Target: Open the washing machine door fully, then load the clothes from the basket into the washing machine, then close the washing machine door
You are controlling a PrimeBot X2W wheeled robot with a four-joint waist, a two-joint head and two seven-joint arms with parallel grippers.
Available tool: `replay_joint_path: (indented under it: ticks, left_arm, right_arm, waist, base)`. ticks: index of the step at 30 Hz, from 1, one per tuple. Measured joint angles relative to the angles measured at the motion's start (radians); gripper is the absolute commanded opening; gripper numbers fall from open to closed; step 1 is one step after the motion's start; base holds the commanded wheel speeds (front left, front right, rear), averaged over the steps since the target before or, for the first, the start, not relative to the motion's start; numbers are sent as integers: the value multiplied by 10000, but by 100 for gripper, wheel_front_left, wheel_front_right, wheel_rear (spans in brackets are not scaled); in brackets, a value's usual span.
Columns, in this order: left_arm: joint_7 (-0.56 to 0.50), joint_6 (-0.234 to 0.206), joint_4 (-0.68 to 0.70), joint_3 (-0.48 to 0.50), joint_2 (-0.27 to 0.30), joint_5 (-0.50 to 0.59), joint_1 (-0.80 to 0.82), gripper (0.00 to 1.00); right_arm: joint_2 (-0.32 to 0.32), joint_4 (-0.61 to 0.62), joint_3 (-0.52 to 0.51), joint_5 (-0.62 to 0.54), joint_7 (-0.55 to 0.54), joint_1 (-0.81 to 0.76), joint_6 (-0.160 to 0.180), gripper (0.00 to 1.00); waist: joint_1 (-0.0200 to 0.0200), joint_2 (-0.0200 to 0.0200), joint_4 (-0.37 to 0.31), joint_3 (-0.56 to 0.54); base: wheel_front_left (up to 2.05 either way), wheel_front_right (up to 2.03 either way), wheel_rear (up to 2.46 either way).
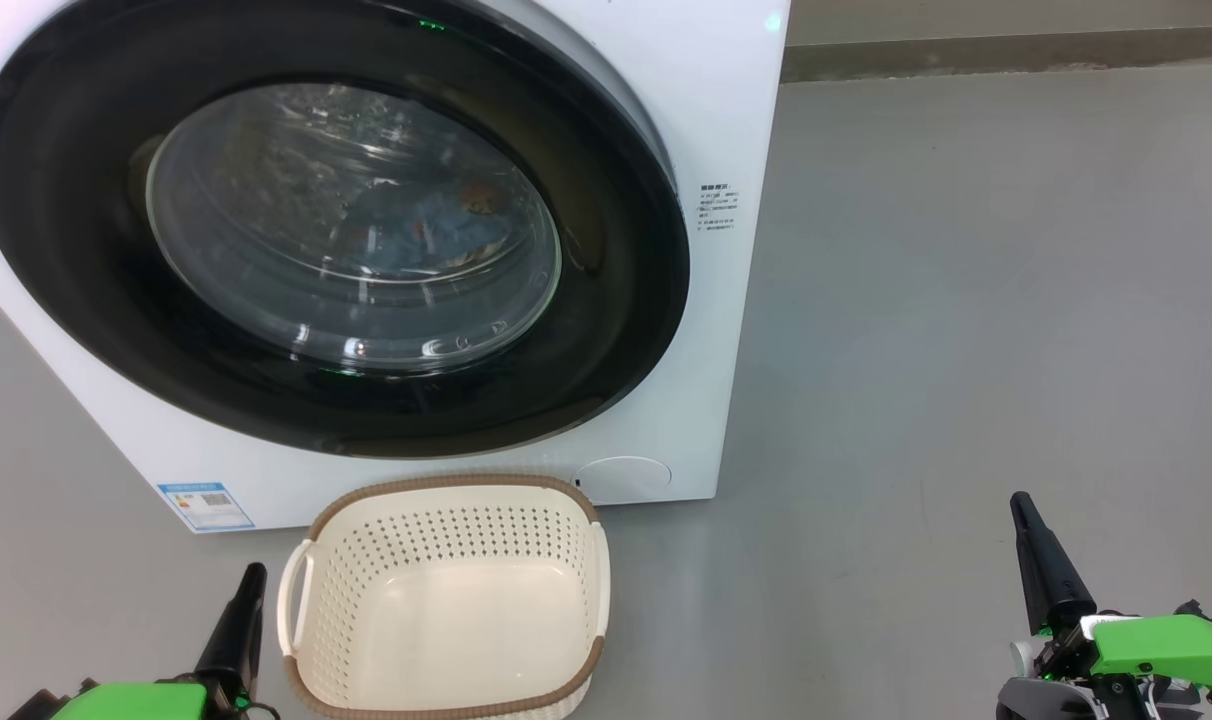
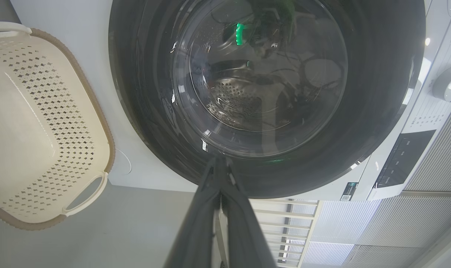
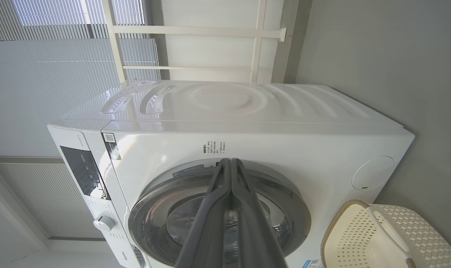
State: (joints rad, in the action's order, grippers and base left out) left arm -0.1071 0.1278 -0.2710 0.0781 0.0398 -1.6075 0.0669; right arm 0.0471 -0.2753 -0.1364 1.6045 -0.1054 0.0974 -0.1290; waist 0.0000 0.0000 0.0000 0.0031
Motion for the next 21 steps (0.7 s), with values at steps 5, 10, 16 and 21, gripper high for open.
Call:
replay_joint_path:
  ticks: [5,10,16,21]
  left_arm:
    - [0,0,0,0,-2,0,0,0]
    - [0,0,0,0,-2,0,0,0]
    - [0,0,0,2,-4,0,0,0]
    - [0,0,0,2,-8,0,0,0]
  right_arm:
    - [0,0,0,0,0,0,0,0]
    - [0,0,0,0,0,0,0,0]
    - [0,0,0,0,0,0,-2,0]
    - [0,0,0,0,0,0,0,0]
  waist:
    - [0,0,0,0]
    - [0,1,0,0]
    - [0,0,0,0]
    - [0,0,0,0]
  base:
    - [0,0,0]
    - [0,0,0]
    - [0,0,0]
    - [0,0,0]
